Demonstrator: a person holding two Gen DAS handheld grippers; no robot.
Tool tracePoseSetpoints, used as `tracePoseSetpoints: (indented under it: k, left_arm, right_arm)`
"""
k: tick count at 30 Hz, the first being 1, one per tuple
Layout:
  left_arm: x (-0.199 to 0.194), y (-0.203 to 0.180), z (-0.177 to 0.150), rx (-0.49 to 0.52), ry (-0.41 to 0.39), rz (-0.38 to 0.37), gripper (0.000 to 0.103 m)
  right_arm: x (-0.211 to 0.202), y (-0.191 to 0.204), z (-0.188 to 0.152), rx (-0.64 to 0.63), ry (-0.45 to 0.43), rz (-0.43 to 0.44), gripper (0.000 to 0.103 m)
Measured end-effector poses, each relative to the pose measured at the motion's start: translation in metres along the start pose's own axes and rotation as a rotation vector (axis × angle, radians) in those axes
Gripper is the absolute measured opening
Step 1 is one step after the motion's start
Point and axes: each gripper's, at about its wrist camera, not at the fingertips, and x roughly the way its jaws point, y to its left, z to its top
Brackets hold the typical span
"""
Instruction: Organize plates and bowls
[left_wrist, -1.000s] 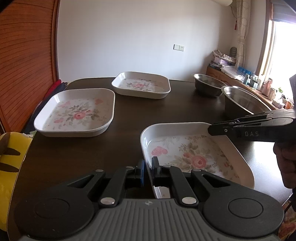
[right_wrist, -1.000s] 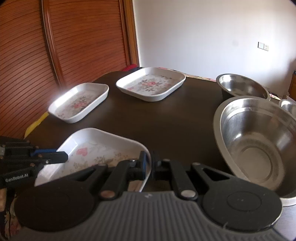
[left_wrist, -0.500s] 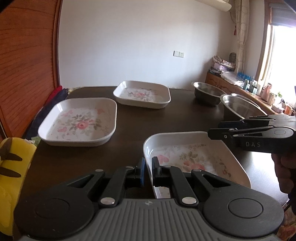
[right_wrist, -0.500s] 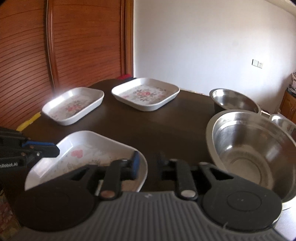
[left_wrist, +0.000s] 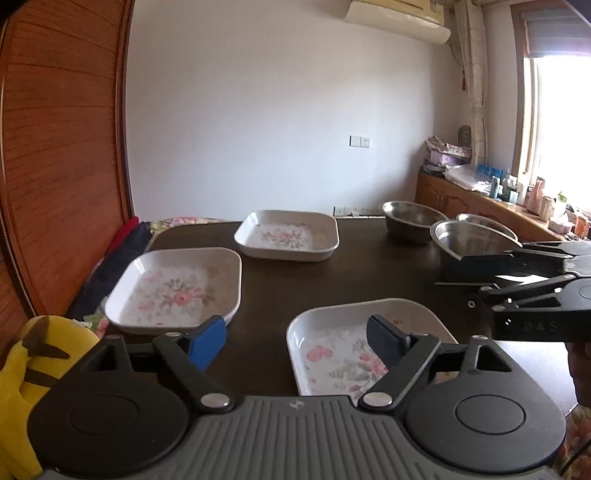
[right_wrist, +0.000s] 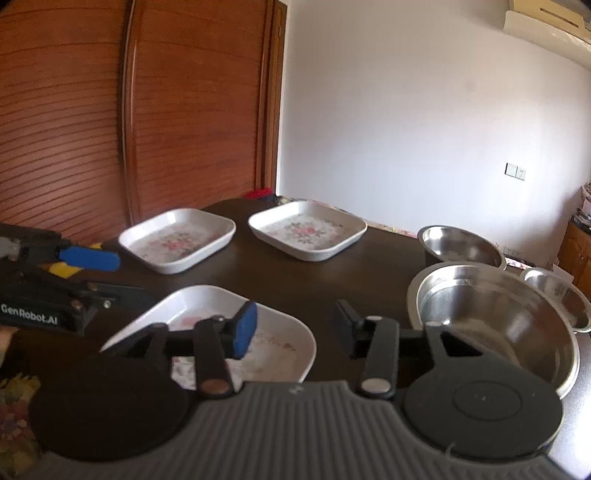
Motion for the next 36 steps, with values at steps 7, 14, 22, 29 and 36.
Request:
tracePoseSetpoints:
  k: [7,14,22,29,36]
  left_arm:
    - [-0.004,0.000,0.003,0.012,-0.018,0.028,0.103]
    - [-0.004,-0.002,0.007,0.028,-0.024,0.052,0.103]
    - [-0.003,0.000,0.008,0.030,-0.025,0.022,0.103]
    - [0.003,0.013,0.022,0.052,-0.012,-0.017,0.103]
    - [0.013,0.046,0.043,0.059,0.009,-0.026,0.102]
  right_arm:
    - [-0.013,0.001,0.001,-0.006,-0.048,-0.006,0.082]
    - [-0.020,0.000,0.002,-0.019,-0.091,-0.027,0.103]
    - [-0.022,-0.003,0.005,0.005,-0.097,-0.028,0.103]
    - [-0.017,-0.002,0.015,0.002,-0.099,-0.026,0.103]
    - [0.002,0.003,0.034,0.027,-0.064,0.049,0.103]
